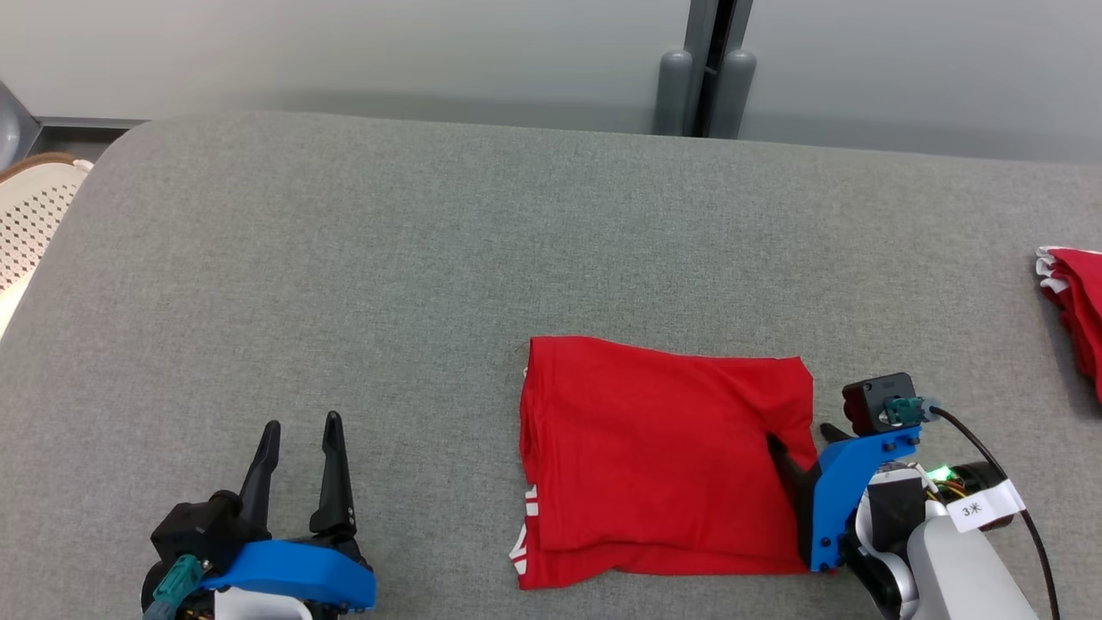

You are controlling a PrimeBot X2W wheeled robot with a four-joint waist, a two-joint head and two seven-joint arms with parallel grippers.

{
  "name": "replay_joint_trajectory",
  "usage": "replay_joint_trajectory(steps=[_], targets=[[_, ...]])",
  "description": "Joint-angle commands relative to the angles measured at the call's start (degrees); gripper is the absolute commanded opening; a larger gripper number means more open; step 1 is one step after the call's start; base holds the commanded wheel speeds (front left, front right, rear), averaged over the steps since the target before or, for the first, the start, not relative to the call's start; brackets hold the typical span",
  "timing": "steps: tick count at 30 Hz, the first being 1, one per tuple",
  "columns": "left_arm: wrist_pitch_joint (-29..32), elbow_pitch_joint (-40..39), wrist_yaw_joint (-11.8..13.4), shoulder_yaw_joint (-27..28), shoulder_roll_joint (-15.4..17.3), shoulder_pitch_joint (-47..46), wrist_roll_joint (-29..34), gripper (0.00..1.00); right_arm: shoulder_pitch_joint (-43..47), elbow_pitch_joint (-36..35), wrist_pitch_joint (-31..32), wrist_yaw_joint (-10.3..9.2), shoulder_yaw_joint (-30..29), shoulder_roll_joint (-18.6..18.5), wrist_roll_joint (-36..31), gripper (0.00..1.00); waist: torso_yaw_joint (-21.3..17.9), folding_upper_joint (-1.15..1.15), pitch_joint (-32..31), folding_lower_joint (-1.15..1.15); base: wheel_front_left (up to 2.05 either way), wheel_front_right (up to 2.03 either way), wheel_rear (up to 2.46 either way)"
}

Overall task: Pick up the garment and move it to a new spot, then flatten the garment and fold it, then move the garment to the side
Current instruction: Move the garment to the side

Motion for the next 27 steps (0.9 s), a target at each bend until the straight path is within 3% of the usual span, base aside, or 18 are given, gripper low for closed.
replay_joint_trajectory(steps=[1,2,3,4,12,20,27], targets=[[-0.15,0.0,-0.32,0.42,-0.09,-0.81,0.53,1.0,0.36,0.49,0.55,0.02,0.67,0.15,0.26,0.5,0.2,0.0,0.52,0.0,0.0,0.0,0.0],[-0.15,-0.04,-0.4,0.51,-0.22,-0.93,0.65,1.0,0.2,0.36,0.3,0.02,0.87,0.19,0.69,0.35,0.13,0.0,0.72,0.0,0.0,0.0,0.0],[-0.15,-0.1,-0.4,0.58,-0.33,-1.12,0.73,1.0,0.03,0.27,0.11,0.02,1.08,0.22,1.05,0.11,-0.03,0.0,0.9,0.0,0.0,0.0,0.0],[-0.15,-0.15,-0.49,0.66,-0.42,-1.3,0.95,1.0,-0.17,0.17,0.11,0.02,1.41,0.24,1.34,0.0,-0.31,0.0,1.09,0.0,0.0,0.0,0.0],[-0.15,-1.7,-1.02,0.65,-0.31,-2.06,2.63,1.0,-3.59,-3.35,-3.21,-0.03,1.6,-1.2,2.98,0.0,-6.24,0.0,2.55,0.0,0.0,0.0,0.0],[0.29,-3.99,-1.14,0.01,1.64,-3.37,4.27,1.0,-5.92,-7.51,-5.93,0.01,-0.32,-3.18,2.53,0.0,-19.0,0.0,5.58,0.0,0.0,0.0,0.0],[3.88,-7.4,-1.09,-1.18,4.7,-4.99,5.7,1.0,-6.16,-7.73,-9.21,0.02,-2.24,-2.01,3.26,0.0,-29.28,0.0,9.36,0.0,0.0,0.0,0.0]])
